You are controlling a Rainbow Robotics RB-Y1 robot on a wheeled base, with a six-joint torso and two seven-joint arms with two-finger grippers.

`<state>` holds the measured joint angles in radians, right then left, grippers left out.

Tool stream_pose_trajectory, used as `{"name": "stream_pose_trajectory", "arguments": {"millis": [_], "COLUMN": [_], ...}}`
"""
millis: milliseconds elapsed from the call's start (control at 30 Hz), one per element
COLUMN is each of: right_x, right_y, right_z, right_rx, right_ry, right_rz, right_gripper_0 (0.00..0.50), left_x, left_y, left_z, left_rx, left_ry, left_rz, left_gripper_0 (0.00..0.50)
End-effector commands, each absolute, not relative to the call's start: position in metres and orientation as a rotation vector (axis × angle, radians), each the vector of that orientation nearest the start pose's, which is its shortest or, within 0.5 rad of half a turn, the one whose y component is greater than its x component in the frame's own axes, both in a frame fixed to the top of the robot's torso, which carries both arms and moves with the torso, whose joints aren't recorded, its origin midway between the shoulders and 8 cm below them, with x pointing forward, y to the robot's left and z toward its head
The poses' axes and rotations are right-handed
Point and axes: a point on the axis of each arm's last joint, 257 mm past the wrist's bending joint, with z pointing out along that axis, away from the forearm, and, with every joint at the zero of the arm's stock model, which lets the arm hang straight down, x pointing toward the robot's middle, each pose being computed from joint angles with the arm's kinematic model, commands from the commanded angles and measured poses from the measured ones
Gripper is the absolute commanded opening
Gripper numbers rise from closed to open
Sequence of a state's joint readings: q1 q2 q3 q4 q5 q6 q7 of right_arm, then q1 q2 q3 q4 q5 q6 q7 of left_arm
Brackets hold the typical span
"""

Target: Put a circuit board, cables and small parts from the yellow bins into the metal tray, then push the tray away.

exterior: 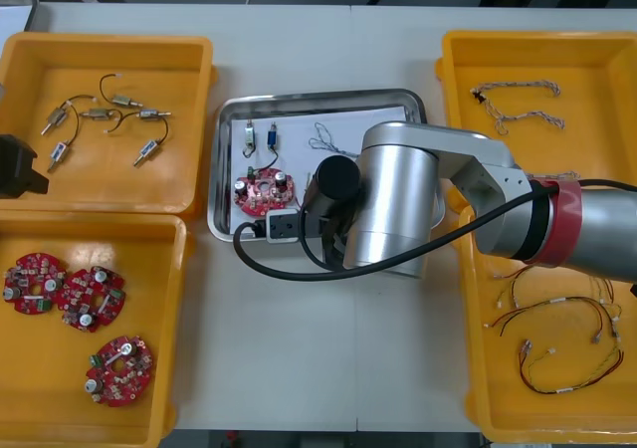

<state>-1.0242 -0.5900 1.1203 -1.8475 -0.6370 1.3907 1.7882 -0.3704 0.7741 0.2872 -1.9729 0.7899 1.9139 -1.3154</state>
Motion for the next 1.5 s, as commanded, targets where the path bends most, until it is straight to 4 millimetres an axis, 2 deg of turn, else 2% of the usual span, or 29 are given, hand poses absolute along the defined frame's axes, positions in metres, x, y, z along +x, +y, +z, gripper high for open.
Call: {"name": "stream_pose_trajectory", "arguments": {"millis": [33,733,967,1267,1500], "right_x": [0.473,0.54,0.556,0.573,0.586], "right_y": [-0.012,-0.003,0.002,-0.002,0.0], "right_z": [-0.217,-0.188,-0.181,-0.173,-0.166], "right_rx": [-1.887,-1.771,-1.811,-1.889,-1.866], "right_ry": [1.734,1.744,1.654,1.546,1.526], "right_rz": [-0.458,-0.485,-0.507,-0.579,-0.584], "right_gripper_0": [0.0,0.0,0.0,0.0,0.0], "left_x": [0.423,0.423,0.423,0.423,0.423], "left_y": [0.405,0.405,0.405,0.405,0.405], "left_z": [-0.119,-0.119,-0.119,-0.119,-0.119], "left_rx": [-0.12,-0.12,-0.12,-0.12,-0.12], "left_ry": [2.608,2.608,2.608,2.608,2.608], "left_rz": [0.06,0.06,0.06,0.06,0.06], "left_gripper_0": [0.5,0.5,0.5,0.5,0.5]}}
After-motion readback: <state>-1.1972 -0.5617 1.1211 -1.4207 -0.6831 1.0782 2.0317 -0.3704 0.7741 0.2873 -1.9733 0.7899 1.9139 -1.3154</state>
